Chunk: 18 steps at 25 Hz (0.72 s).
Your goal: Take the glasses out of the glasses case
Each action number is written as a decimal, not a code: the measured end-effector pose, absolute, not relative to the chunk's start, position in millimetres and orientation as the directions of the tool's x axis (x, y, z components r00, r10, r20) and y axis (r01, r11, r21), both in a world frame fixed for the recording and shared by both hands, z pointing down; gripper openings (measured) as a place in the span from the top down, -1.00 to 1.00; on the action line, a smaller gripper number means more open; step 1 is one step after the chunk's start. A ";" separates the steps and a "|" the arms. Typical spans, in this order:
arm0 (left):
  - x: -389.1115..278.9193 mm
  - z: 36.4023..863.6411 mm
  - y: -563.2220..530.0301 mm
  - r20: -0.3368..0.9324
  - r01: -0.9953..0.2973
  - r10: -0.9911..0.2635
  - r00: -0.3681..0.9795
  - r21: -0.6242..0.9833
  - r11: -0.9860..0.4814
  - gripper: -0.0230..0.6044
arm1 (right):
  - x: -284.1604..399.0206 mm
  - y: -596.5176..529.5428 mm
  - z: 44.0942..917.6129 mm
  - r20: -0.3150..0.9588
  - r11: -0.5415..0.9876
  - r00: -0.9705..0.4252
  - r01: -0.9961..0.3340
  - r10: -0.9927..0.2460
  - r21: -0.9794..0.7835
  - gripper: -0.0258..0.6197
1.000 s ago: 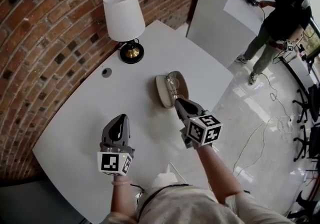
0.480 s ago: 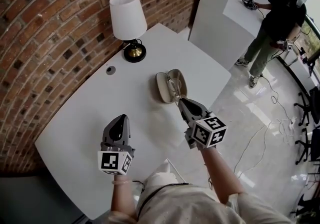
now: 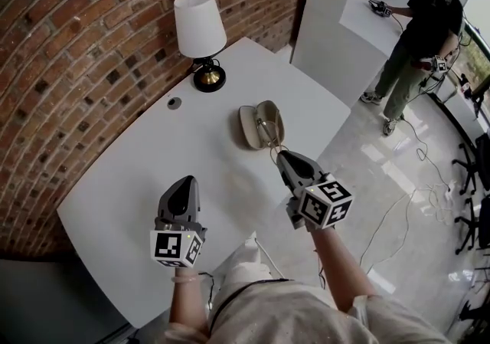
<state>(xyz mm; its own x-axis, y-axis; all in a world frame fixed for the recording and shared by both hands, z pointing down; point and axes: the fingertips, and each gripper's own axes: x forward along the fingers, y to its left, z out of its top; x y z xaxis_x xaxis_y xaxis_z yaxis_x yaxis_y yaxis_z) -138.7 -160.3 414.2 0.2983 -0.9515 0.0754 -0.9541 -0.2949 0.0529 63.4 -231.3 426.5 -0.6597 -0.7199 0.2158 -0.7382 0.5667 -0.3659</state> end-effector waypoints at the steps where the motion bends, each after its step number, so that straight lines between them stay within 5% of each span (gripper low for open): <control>1: -137.9 413.1 -156.8 0.074 -0.954 -0.952 0.297 0.051 -0.294 0.91 | 65.1 -227.6 424.4 0.209 0.568 -0.661 -0.736 -0.721 -0.367 0.83; 18: -127.4 381.7 -103.1 0.031 -0.966 -0.966 0.258 0.025 -0.257 0.91 | 96.0 -172.6 382.5 0.113 0.621 -0.680 -0.716 -0.725 -0.319 0.83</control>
